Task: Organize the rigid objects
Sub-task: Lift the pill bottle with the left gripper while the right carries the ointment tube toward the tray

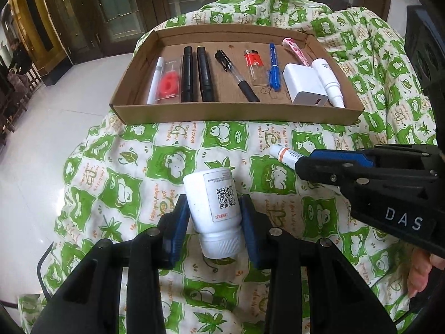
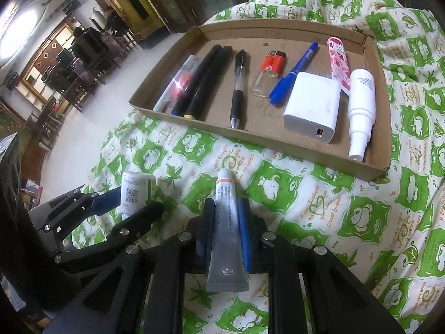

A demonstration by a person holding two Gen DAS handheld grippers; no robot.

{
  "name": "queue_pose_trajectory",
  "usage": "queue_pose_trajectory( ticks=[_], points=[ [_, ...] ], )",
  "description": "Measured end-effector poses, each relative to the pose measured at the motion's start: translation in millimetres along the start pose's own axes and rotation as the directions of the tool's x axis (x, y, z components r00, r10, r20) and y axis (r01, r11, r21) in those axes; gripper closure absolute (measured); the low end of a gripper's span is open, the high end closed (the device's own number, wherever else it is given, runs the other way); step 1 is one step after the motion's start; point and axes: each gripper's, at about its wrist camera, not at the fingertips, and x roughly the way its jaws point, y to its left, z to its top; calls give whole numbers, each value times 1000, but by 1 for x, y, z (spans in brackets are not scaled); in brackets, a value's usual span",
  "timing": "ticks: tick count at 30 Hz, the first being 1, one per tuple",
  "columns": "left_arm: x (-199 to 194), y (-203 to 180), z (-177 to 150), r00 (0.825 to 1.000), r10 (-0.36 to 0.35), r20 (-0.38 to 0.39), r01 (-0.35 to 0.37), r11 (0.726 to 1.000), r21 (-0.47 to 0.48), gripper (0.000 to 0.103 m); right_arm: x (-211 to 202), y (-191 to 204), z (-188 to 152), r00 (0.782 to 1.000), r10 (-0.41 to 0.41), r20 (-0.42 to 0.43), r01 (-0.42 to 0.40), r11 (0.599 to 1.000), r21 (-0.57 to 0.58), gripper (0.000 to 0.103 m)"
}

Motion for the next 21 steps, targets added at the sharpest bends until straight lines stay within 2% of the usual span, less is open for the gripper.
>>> queue_pose_trajectory(
  ticks=[21],
  points=[
    [-6, 1, -1, 1000, 26, 2, -26, 1000, -2, 69, -20, 3, 6, 994, 64, 87, -65, 998, 8, 88]
  ],
)
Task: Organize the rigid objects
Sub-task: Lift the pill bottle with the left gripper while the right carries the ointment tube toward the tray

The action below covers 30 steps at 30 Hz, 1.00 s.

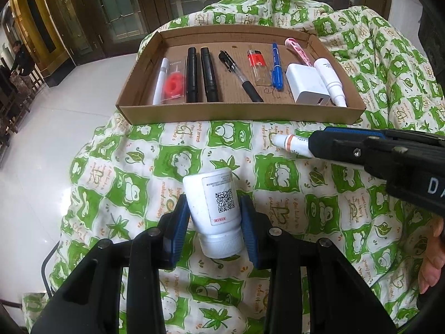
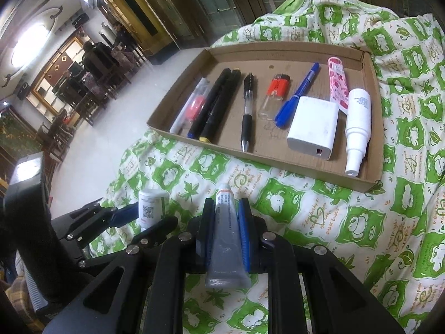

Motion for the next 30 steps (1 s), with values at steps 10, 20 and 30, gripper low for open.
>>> queue_pose_trajectory(
  ticks=[10, 20, 30],
  points=[
    [-8, -5, 8, 999, 15, 30, -16, 999, 38, 69, -9, 1, 4, 999, 17, 42, -18, 1000, 10, 88],
    [-12, -5, 13, 999, 20, 50, -23, 998, 53, 69, -12, -1, 6, 998, 18, 60, -19, 1000, 18, 88],
    [-19, -7, 20, 997, 22, 73, -27, 997, 66, 69, -16, -4, 8, 997, 13, 78, -16, 999, 32, 88]
  ],
)
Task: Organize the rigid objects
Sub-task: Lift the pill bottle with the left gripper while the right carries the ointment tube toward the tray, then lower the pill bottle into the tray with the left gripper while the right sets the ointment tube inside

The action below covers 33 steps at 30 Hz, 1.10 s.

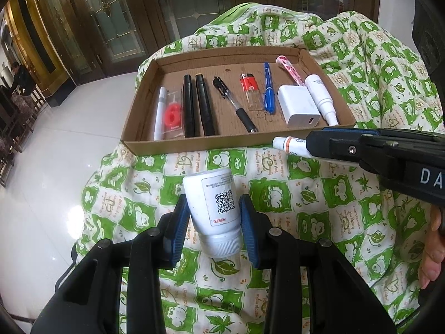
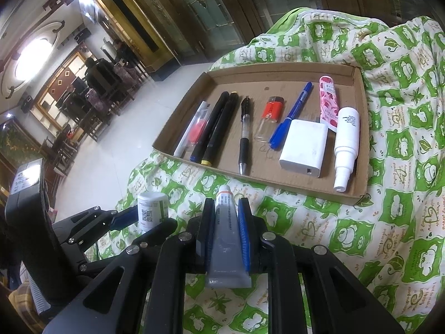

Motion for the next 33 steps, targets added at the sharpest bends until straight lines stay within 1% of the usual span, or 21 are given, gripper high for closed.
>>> queue_pose_trajectory(
  ticks=[6, 9, 14, 15, 16, 17, 18, 20, 21, 22, 23, 24, 25, 27, 28, 30, 31, 33],
  points=[
    [-5, 0, 12, 1000, -5, 21, 5, 1000, -4, 69, -5, -4, 3, 1000, -2, 20, 2, 1000, 12, 88],
    [-8, -1, 18, 999, -3, 34, 3, 1000, 4, 69, -7, -7, 5, 1000, 1, 30, -1, 1000, 23, 94],
    [-9, -3, 25, 999, -8, 43, 7, 1000, 8, 69, -6, -10, 8, 1000, -1, 28, 0, 1000, 25, 95],
    [-9, -3, 26, 999, -9, 42, 9, 1000, 5, 69, -5, -11, 8, 1000, 4, 23, -4, 1000, 25, 95],
    [-8, -2, 26, 999, -9, 41, 8, 1000, 2, 69, -2, -10, 8, 1000, 18, -4, -18, 1000, 16, 94],
    [-8, -2, 26, 999, -6, 40, 6, 1000, 2, 69, 4, -9, 7, 998, 31, -51, -31, 1000, -1, 94],
    [-7, -2, 25, 999, -4, 39, 4, 1000, 2, 69, 9, -8, 6, 997, 16, -75, -17, 1000, -15, 94],
    [-6, -2, 24, 999, 1, 37, -1, 1000, 5, 69, 23, -2, 0, 989, -63, -136, 53, 996, -74, 93],
    [-6, -2, 24, 999, 1, 35, -1, 1000, 6, 69, 30, 0, -4, 982, -101, -160, 86, 992, -96, 91],
    [-6, -1, 24, 999, 2, 35, -2, 1000, 6, 69, 36, 1, -6, 973, -139, -183, 119, 986, -114, 83],
    [-6, -1, 23, 999, 2, 34, -2, 1000, 6, 69, 40, 1, -9, 966, -170, -197, 146, 981, -131, 78],
    [-5, -1, 23, 999, 1, 34, -2, 1000, 5, 69, 43, 2, -10, 959, -201, -199, 174, 974, -146, 71],
    [-5, -1, 23, 999, 0, 34, -1, 1000, 4, 69, 46, 4, -12, 949, -243, -200, 210, 962, -173, 66],
    [-5, 0, 24, 999, -1, 33, 1, 1000, 3, 69, 53, 3, -15, 929, -296, -221, 251, 945, -211, 64],
    [-5, 0, 24, 999, -3, 33, 3, 1000, 3, 69, 62, 2, -20, 912, -319, -259, 264, 937, -227, 64],
    [-5, -1, 24, 999, -4, 35, 4, 1000, 3, 69, 72, -1, -25, 896, -337, -288, 275, 933, -234, 65],
    [-6, -1, 25, 999, -5, 35, 5, 1000, 1, 69, 72, 1, -24, 895, -345, -281, 282, 928, -243, 72],
    [-6, 0, 25, 999, -10, 35, 10, 1000, -2, 69, 69, 5, -20, 907, -327, -266, 266, 933, -241, 88]
  ],
)
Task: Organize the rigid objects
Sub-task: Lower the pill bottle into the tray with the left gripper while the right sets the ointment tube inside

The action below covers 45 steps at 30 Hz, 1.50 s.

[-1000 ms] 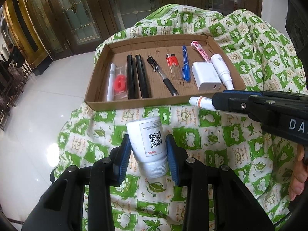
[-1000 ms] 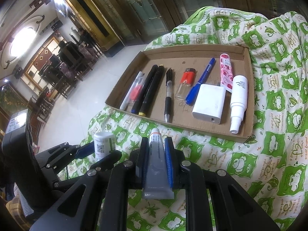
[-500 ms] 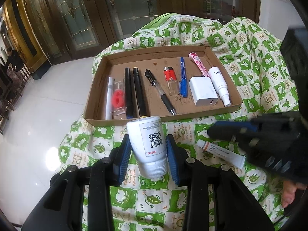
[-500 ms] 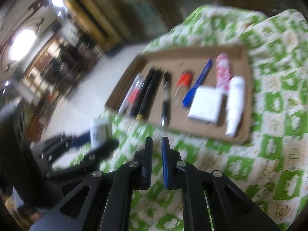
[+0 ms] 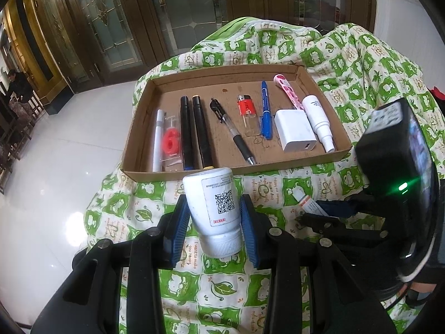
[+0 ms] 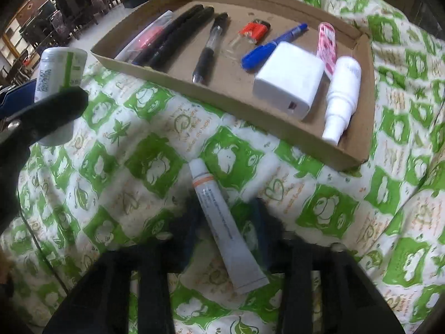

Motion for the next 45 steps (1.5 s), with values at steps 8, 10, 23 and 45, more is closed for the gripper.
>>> queue_pose_trajectory(
  ticks=[8, 10, 23, 45],
  points=[
    [3, 19, 15, 998, -69, -9, 68, 994, -84, 69, -49, -15, 8, 940, 301, 162, -319, 942, 100, 88],
    [6, 24, 24, 995, -97, -11, 95, 990, -107, 69, -60, -22, 13, 925, 314, 215, -343, 933, 113, 88],
    [78, 30, 81, 965, -243, -100, 215, 949, -229, 69, -58, -89, 68, 899, 290, 329, -386, 879, 279, 88],
    [128, 32, 90, 964, -216, -157, 186, 965, -184, 70, 2, -118, 131, 910, 250, 331, -366, 861, 353, 88]
  ],
)
